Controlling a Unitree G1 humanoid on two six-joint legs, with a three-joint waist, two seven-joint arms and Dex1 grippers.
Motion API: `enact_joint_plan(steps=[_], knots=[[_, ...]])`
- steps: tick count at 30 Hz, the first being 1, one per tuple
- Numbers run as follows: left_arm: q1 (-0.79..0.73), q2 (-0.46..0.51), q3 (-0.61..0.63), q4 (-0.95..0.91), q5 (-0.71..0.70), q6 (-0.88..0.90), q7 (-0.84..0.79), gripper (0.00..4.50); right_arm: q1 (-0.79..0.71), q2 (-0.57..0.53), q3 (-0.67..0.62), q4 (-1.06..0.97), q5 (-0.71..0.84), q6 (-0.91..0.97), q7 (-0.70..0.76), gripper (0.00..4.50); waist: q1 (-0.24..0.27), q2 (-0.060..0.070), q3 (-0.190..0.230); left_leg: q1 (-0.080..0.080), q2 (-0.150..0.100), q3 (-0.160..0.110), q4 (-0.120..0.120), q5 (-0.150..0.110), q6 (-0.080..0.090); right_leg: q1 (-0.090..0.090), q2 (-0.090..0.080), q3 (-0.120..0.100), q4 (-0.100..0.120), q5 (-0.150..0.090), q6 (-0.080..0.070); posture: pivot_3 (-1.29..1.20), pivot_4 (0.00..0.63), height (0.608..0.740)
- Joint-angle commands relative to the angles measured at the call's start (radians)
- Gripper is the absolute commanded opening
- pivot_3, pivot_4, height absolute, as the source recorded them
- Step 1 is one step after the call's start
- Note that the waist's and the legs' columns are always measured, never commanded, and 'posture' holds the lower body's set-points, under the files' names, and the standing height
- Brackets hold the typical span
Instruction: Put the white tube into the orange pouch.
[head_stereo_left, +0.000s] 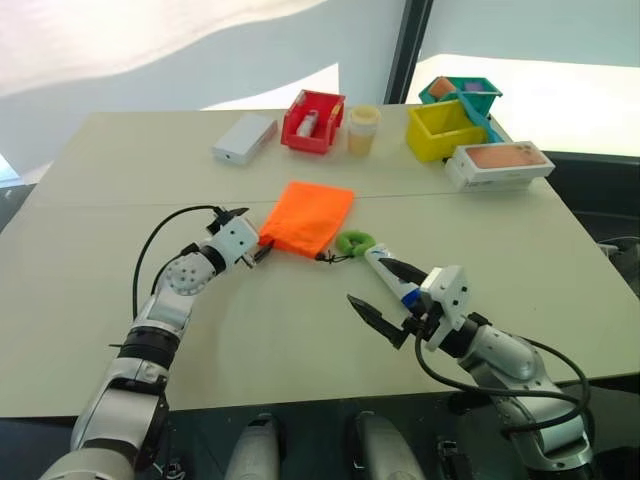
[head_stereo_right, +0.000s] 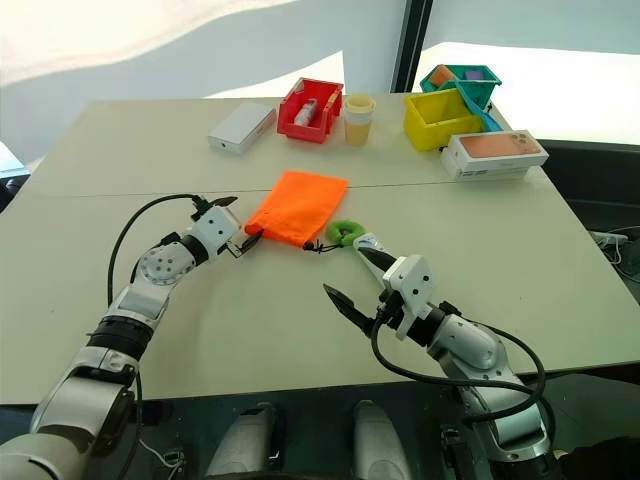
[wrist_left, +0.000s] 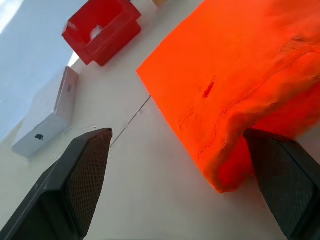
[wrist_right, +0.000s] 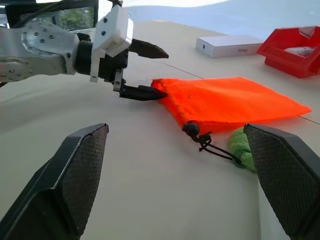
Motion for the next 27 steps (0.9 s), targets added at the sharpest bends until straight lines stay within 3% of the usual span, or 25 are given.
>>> enact_joint_plan(steps=[1,4,10,12,19,27], knots=[[-0.047,-0.009,-0.009,0.054,0.018,-0.049,0.021,4.47,0.002,0.01,-0.013,-0.009,-0.008,-0.035,-0.003,4.5,0.0,0.0,0.0,0.0,0.0,0.0,0.0,0.0,0.0,0.0,0.0,0.0,0.0,0.0,0.0,0.0,0.15,0.74],[-0.074,-0.016,-0.016,0.108,0.02,-0.081,0.02,3.7,0.005,0.013,-0.014,-0.006,-0.014,-0.044,-0.006,4.5,-0.001,0.0,0.0,0.0,0.0,0.0,0.0,0.0,0.0,0.0,0.0,0.0,0.0,0.0,0.0,0.0,0.15,0.74],[-0.097,-0.022,-0.012,0.159,0.011,-0.125,0.003,0.73,0.018,0.017,-0.016,-0.009,-0.026,-0.049,-0.018,4.5,0.0,0.0,0.0,0.0,0.0,0.0,0.0,0.0,0.0,0.0,0.0,0.0,0.0,0.0,0.0,0.0,0.15,0.74],[-0.097,-0.02,-0.011,0.166,0.01,-0.133,0.0,0.08,0.021,0.018,-0.017,-0.01,-0.027,-0.047,-0.021,4.5,0.0,0.0,0.0,0.0,0.0,0.0,0.0,0.0,0.0,0.0,0.0,0.0,0.0,0.0,0.001,0.0,0.15,0.74],[-0.01,0.004,0.038,0.034,-0.062,-0.081,-0.048,0.08,0.029,0.013,-0.032,-0.001,-0.039,-0.045,-0.04,4.5,-0.005,0.0,0.0,0.0,0.0,0.0,0.0,0.0,0.0,0.001,0.0,0.0,0.0,0.0,0.001,0.0,0.15,0.74],[0.273,0.087,0.107,-0.424,-0.145,0.133,-0.109,0.08,0.0,0.026,-0.086,0.09,-0.047,0.011,-0.103,4.5,-0.006,0.0,0.0,0.001,0.002,0.0,-0.001,0.0,0.0,0.0,0.0,0.0,0.001,0.0,0.0,0.0,0.15,0.74]])
